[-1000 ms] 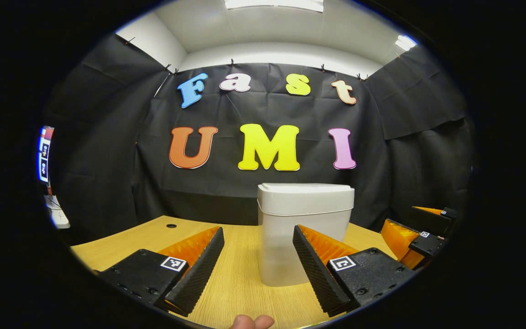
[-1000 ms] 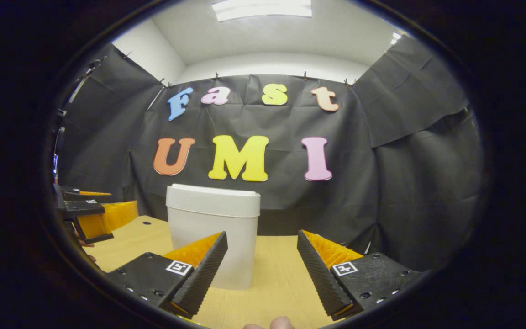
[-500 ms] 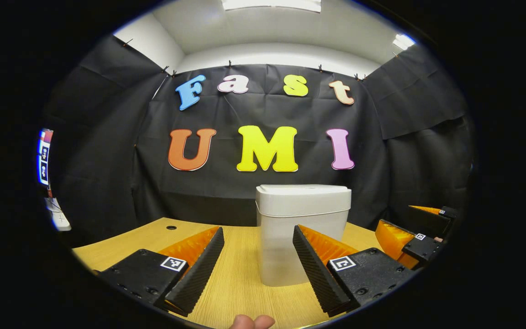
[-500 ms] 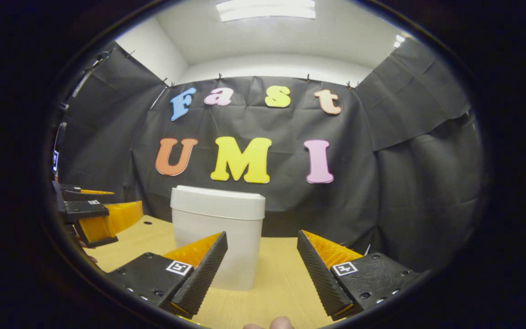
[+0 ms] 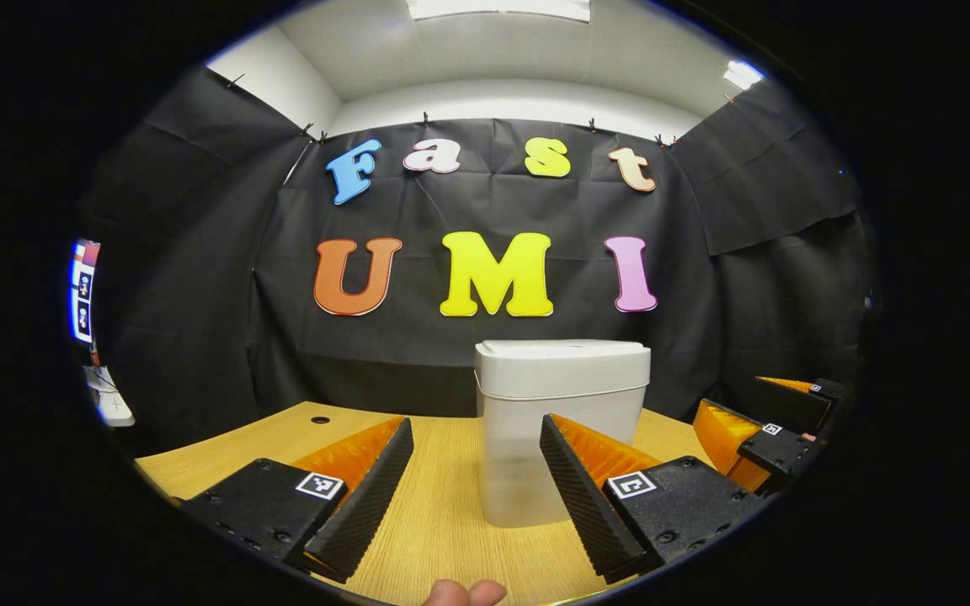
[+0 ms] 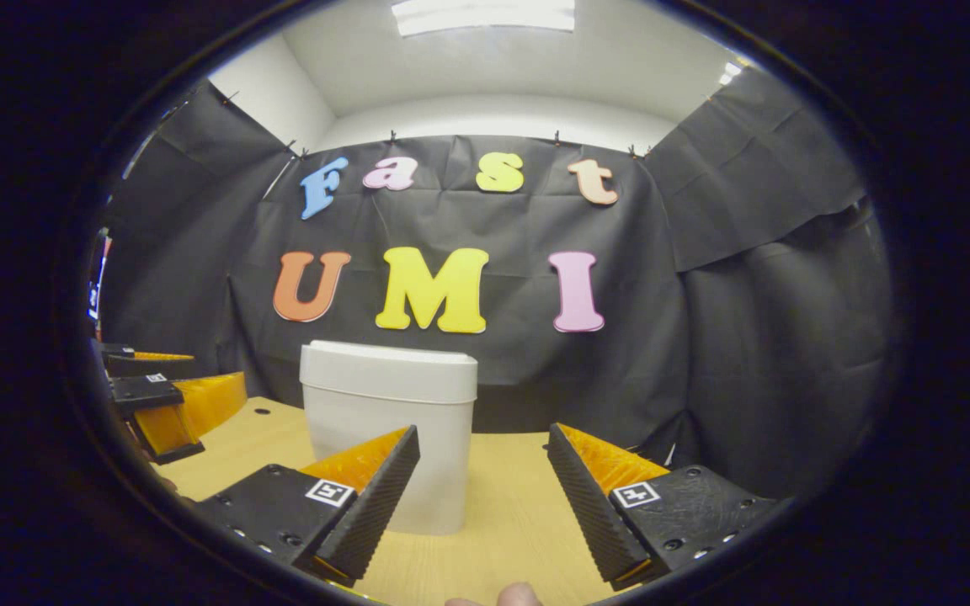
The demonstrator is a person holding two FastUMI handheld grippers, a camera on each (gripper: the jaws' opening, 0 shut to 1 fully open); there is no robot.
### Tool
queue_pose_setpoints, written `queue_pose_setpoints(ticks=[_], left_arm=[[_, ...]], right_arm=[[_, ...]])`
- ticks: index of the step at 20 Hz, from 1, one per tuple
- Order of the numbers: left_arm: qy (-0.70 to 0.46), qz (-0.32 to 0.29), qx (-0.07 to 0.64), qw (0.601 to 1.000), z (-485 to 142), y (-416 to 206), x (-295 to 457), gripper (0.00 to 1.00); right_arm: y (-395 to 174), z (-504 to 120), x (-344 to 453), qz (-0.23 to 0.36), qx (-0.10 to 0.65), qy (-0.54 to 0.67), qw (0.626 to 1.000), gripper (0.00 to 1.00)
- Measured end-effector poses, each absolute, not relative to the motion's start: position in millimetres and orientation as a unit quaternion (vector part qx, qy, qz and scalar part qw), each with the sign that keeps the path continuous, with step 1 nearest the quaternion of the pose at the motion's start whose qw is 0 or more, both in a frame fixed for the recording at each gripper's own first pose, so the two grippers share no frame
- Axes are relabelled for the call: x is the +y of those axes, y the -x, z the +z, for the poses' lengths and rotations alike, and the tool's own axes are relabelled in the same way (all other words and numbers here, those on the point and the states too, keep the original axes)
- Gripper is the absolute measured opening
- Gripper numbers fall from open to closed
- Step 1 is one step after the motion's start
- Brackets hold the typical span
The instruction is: Press the lid of the desktop garbage bin to open it, pick up the crumpled paper on the desktop and throw it into the bin, then pick up the pop can on the desktop and drop it into the bin, and finally close the garbage bin lid.
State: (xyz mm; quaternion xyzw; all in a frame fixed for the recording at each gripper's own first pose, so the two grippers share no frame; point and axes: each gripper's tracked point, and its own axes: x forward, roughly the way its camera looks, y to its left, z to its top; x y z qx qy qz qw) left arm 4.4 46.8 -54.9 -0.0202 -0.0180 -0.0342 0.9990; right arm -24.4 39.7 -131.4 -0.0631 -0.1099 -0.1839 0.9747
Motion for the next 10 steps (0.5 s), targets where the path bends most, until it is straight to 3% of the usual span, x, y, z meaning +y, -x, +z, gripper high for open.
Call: queue_pose_setpoints(ticks=[10], left_arm=[[0.021, -0.029, -0.018, 0.999, -55.4, -7.1, 52.9, 0.97]], right_arm=[[21.6, -132.6, 41.1, -0.181, -0.110, 0.063, 0.975, 0.95]])
